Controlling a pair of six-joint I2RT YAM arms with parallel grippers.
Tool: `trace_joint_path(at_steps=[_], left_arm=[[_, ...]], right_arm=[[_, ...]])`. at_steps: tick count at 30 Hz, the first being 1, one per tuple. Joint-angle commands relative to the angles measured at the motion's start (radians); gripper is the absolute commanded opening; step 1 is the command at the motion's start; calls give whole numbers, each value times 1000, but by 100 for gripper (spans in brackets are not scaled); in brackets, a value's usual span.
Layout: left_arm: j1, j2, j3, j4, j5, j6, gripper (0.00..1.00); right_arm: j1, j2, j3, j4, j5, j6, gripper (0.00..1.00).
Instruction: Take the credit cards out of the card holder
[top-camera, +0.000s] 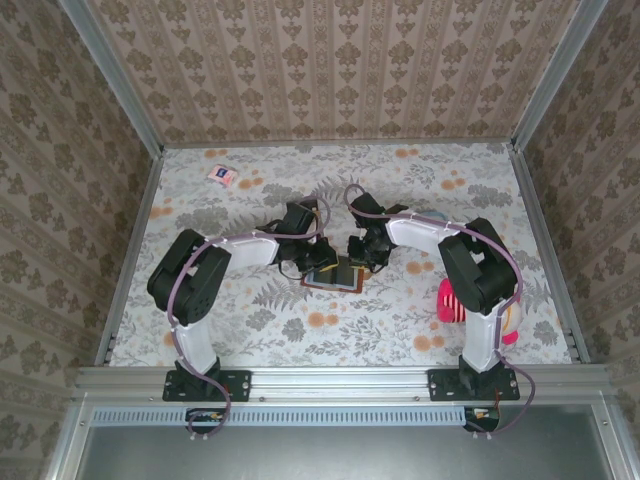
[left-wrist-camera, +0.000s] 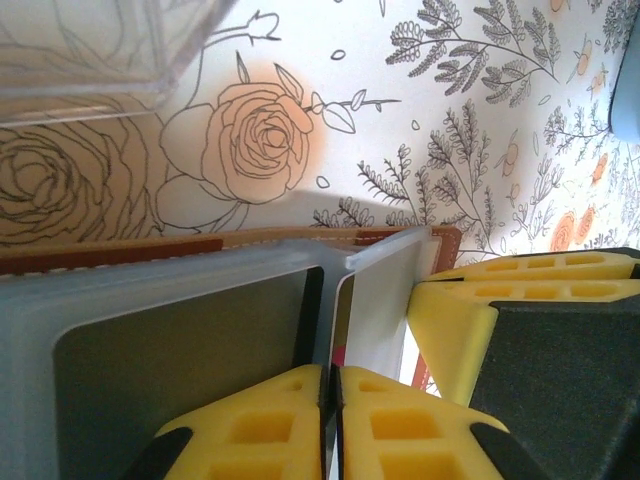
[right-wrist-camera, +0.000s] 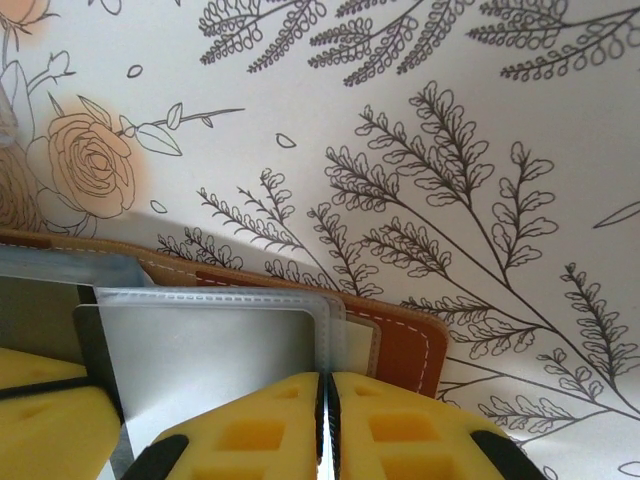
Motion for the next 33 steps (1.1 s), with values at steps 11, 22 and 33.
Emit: trace_joint_path(at_steps=[11, 22, 33], left_arm=[[12, -85, -63, 24, -20, 55, 0], [39, -164, -110, -43, -68, 127, 0], [56, -168, -123, -57, -80, 121, 0]], right_arm=[[-12, 47, -24, -23, 72, -16, 14], [-81, -44, -71, 181, -255, -60, 20], [-50, -61, -48, 147, -263, -73, 27]])
